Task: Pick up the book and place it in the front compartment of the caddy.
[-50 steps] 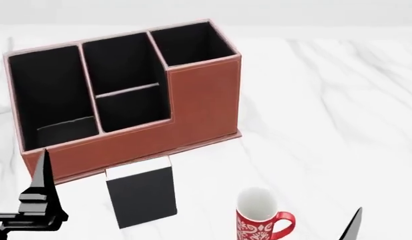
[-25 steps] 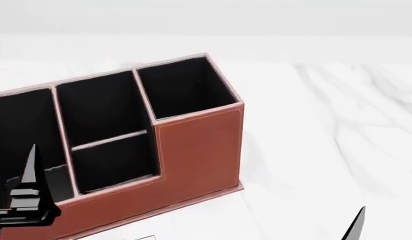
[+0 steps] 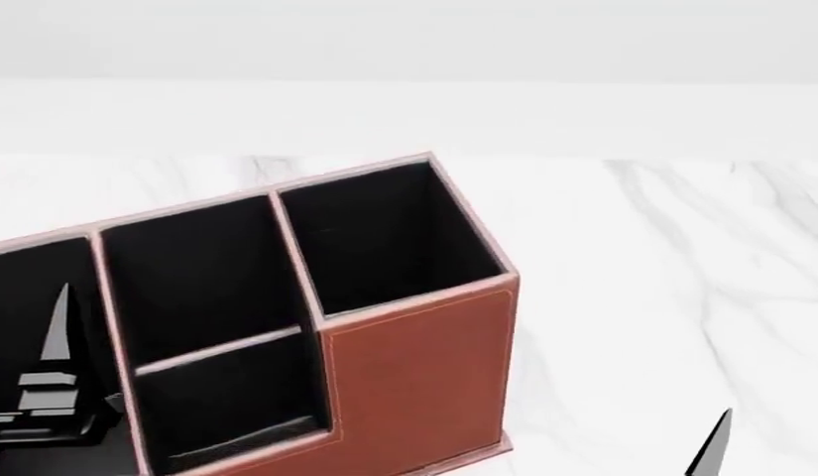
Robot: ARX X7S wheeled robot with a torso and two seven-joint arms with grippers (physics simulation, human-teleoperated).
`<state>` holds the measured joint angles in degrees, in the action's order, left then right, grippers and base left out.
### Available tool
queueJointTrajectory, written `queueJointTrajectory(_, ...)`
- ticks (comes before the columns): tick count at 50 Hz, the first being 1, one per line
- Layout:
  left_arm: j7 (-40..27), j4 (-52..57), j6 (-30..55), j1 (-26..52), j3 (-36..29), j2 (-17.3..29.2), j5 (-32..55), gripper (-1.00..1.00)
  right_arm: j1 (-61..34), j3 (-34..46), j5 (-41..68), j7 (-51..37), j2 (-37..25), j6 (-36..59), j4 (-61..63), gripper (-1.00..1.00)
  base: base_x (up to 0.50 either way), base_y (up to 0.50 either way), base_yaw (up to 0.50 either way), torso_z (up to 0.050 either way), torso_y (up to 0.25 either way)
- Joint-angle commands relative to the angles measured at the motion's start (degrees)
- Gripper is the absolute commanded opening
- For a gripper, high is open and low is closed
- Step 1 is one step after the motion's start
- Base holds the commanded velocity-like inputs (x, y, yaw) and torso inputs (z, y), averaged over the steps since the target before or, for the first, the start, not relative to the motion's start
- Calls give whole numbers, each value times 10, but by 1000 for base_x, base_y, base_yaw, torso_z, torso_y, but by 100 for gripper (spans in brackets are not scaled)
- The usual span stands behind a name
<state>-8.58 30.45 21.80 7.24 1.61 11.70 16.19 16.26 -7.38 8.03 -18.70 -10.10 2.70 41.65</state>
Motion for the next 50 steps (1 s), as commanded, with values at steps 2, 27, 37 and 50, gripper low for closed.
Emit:
queueJointTrajectory(2,-8,-1,-4,0,-1,9,6,100,-2,15,-17,-6,-10,17,6,100,0,500,0,0,0)
queueJointTrajectory(27,-19,-4,-18,-7,-3,20,15,100,5,12,3,-19,-13,3,-1,100,108,205,0,0,0)
queueJointTrajectory(37,-22,-6,-21,-5,-10,23,13,100,10,8,2,-29,-12,-5,5,100,279,0,0,0,1)
queueJointTrajectory(50,3,0,-43,-8,-14,32,37,100,0,19,-10,-38,-18,12,1,100,0,0,0,0,0)
